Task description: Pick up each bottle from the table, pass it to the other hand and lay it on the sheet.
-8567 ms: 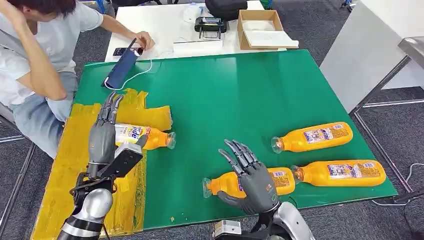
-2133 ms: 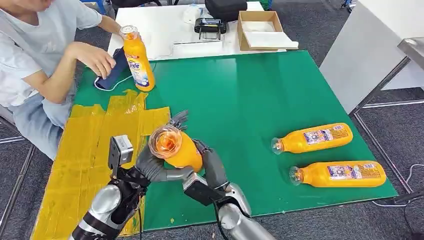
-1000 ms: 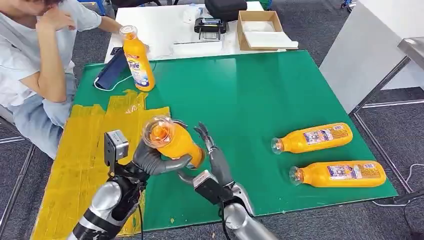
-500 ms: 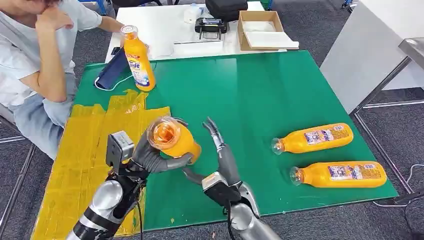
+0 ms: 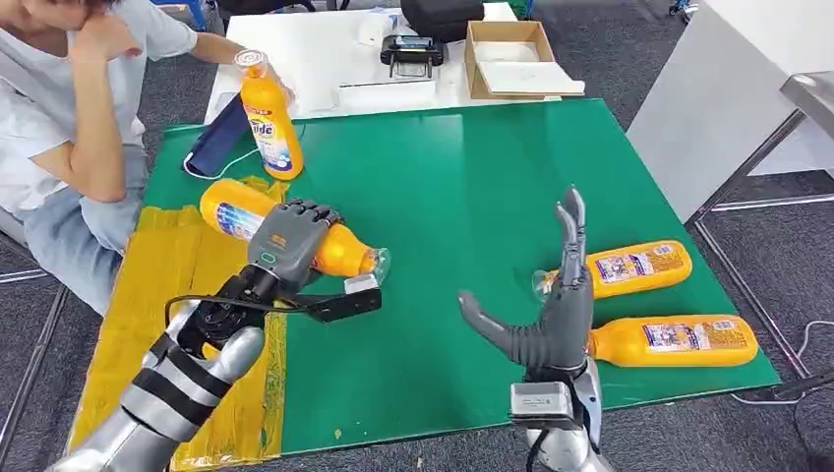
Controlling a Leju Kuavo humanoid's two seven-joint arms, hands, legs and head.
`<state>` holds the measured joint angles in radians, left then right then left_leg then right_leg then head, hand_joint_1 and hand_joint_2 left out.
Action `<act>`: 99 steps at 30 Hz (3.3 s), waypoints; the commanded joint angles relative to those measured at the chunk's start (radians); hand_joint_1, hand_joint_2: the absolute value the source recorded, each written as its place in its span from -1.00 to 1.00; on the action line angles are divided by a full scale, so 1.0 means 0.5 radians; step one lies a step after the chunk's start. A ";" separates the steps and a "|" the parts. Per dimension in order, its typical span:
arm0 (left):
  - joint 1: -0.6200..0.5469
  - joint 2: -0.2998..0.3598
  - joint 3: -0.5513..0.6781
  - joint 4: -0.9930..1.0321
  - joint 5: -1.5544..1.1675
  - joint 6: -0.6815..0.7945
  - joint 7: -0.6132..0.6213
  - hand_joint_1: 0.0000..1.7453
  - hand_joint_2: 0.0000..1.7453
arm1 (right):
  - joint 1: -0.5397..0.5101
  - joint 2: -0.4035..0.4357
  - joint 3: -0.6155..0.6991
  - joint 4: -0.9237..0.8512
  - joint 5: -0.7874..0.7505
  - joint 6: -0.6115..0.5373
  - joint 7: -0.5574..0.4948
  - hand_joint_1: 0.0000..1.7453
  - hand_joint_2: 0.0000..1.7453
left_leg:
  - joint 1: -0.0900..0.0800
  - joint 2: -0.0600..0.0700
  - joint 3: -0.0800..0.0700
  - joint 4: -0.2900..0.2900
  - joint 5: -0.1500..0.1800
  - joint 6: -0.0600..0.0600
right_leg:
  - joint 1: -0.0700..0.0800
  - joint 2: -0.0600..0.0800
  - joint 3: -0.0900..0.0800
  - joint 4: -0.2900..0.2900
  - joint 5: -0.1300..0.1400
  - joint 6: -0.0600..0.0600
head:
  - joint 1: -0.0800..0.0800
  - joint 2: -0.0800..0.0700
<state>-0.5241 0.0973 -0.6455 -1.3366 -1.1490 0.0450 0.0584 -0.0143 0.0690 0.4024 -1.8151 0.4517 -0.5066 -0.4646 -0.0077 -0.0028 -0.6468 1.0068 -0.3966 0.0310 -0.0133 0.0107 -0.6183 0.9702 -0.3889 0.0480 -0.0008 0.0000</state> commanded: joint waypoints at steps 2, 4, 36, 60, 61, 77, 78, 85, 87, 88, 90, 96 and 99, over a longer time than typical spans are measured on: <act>-0.255 0.045 -0.205 0.402 -0.167 -0.064 0.133 1.00 1.00 | 0.016 -0.047 -0.052 -0.121 0.046 -0.073 -0.002 -1.00 1.00 | 0.001 -0.002 0.005 0.000 -0.002 -0.003 | 0.001 -0.004 0.006 0.000 -0.003 -0.003 | 0.001 0.000; -0.304 0.035 -0.196 0.531 -0.197 -0.087 0.167 1.00 1.00 | 0.018 -0.051 -0.045 -0.141 0.074 -0.086 0.017 -1.00 1.00 | 0.002 -0.004 0.006 0.001 -0.003 -0.003 | 0.002 -0.006 0.009 0.000 -0.004 -0.003 | 0.001 0.000; -0.420 -0.104 0.113 1.511 -0.173 -0.088 0.290 -1.00 1.00 | -0.090 -0.064 0.087 0.018 0.165 -0.093 0.103 -1.00 1.00 | 0.002 0.001 0.008 0.001 -0.004 -0.004 | 0.002 -0.001 0.010 0.000 -0.004 -0.004 | 0.001 0.000; 0.476 -0.189 0.727 -0.101 -0.016 1.196 -0.135 -1.00 1.00 | -0.032 -0.205 0.110 0.055 0.529 -0.019 0.274 -1.00 1.00 | 0.000 0.007 0.007 -0.002 -0.005 -0.003 | 0.000 0.005 0.009 -0.003 -0.003 -0.002 | 0.000 0.000; 0.558 -0.189 0.752 -0.233 0.134 1.160 -0.218 -1.00 1.00 | -0.026 -0.241 0.107 0.056 0.611 0.017 0.334 -1.00 1.00 | 0.000 0.007 0.010 -0.001 -0.007 -0.003 | 0.001 0.005 0.012 -0.003 -0.005 -0.003 | 0.001 0.000; 0.893 -0.169 0.847 -0.744 0.849 0.733 -0.541 -1.00 1.00 | 0.098 -0.441 -0.177 0.042 1.005 0.207 0.633 -1.00 1.00 | 0.002 0.004 0.017 0.002 -0.014 -0.006 | 0.003 0.002 0.020 -0.002 -0.011 -0.005 | 0.000 0.000; 0.916 -0.173 0.847 -0.766 0.930 0.673 -0.573 -1.00 1.00 | 0.107 -0.458 -0.218 0.059 0.987 0.242 0.623 -1.00 1.00 | 0.002 0.004 0.016 0.002 -0.013 -0.005 | 0.003 0.002 0.019 -0.002 -0.011 -0.004 | 0.000 0.000; 1.016 -0.199 0.811 -0.776 1.306 0.371 -0.739 -1.00 1.00 | 0.109 -0.821 -0.630 0.323 0.893 0.631 0.619 -1.00 1.00 | 0.000 -0.006 0.007 -0.001 -0.006 -0.002 | 0.001 -0.005 0.013 -0.005 -0.006 -0.002 | 0.000 0.000; 1.005 -0.197 0.804 -0.759 1.322 0.355 -0.751 -1.00 1.00 | 0.100 -0.854 -0.687 0.360 0.899 0.705 0.595 -1.00 1.00 | -0.002 -0.008 0.005 0.000 -0.006 -0.001 | -0.001 -0.007 0.011 -0.004 -0.006 -0.001 | 0.002 0.000; 0.993 -0.197 0.802 -0.741 1.350 0.331 -0.755 -1.00 1.00 | 0.075 -0.903 -0.722 0.405 0.886 0.738 0.583 -1.00 1.00 | -0.002 -0.009 0.008 0.001 -0.007 -0.002 | -0.001 -0.008 0.015 -0.003 -0.008 -0.002 | 0.000 0.000; 0.975 -0.184 0.799 -0.701 1.665 0.095 -0.770 -1.00 1.00 | 0.011 -0.991 -0.799 0.560 0.857 0.797 0.573 -1.00 1.00 | -0.004 -0.007 0.008 0.001 -0.007 -0.002 | -0.002 -0.005 0.013 -0.002 -0.007 -0.002 | 0.000 0.000; 0.974 -0.183 0.811 -0.657 1.897 -0.064 -0.784 -1.00 1.00 | -0.050 -1.030 -0.867 0.730 0.814 0.835 0.507 -1.00 1.00 | -0.003 -0.004 0.010 -0.001 -0.007 -0.002 | -0.001 -0.003 0.015 -0.004 -0.005 -0.001 | 0.000 0.000; 0.976 -0.168 0.811 -0.621 2.020 -0.155 -0.767 -1.00 1.00 | -0.114 -1.052 -0.916 0.866 0.794 0.804 0.500 -1.00 1.00 | -0.003 -0.003 0.008 -0.002 -0.006 -0.001 | -0.001 -0.002 0.012 -0.004 -0.004 -0.001 | 0.000 0.000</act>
<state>-0.0201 0.0042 -0.2457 -1.7216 -0.2155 0.0240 -0.3349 0.0098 -0.4334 0.0011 -1.5869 0.8614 -0.0984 -0.2060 -0.0098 -0.0047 -0.6488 1.0068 -0.3975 0.0327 -0.0147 0.0101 -0.6183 0.9695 -0.3893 0.0494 -0.0008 0.0000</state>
